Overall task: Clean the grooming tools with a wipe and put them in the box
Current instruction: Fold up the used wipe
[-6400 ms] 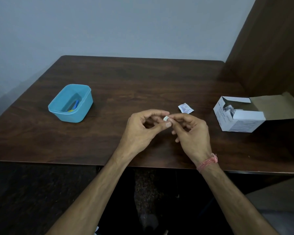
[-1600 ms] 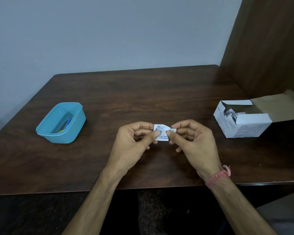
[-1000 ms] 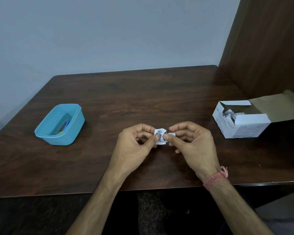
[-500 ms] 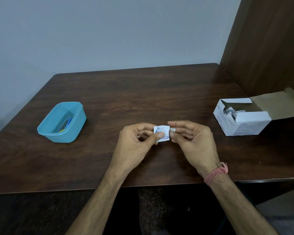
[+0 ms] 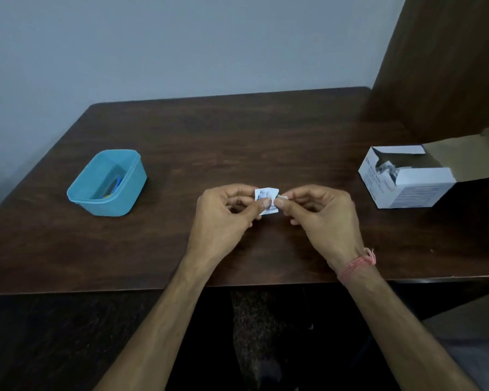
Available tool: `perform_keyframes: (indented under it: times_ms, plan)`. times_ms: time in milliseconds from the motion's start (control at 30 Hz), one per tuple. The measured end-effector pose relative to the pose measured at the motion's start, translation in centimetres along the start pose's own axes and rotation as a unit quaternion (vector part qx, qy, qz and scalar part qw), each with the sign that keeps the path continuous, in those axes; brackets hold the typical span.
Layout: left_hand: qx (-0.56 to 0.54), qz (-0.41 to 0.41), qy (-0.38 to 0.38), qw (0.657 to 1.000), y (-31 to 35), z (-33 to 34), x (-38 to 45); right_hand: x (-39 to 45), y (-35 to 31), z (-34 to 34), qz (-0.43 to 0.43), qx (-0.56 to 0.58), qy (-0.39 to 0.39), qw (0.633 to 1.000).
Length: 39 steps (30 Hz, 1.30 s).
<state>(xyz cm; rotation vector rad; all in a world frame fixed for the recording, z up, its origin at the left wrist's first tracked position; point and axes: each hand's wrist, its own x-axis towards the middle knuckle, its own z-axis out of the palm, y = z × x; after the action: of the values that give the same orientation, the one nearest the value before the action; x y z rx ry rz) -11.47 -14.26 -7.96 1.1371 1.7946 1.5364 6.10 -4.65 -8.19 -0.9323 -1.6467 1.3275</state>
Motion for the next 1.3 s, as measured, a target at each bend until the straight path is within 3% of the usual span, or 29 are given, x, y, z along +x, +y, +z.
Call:
perform_keyframes:
  times_ms: [167, 1067, 1300]
  plan:
    - [-0.014, 0.005, -0.001, 1.000, 0.16, 0.20, -0.01, 0.12, 0.25, -0.41, -0.026, -0.002, -0.031, 0.999]
    - [-0.011, 0.018, -0.089, 0.996, 0.53, -0.52, -0.02, -0.19, -0.07, -0.80, 0.009, 0.023, -0.014, 1.000]
    - [-0.008, 0.018, -0.075, 0.997, 0.43, -0.44, -0.03, -0.09, 0.09, -0.66, -0.013, -0.013, -0.045, 0.999]
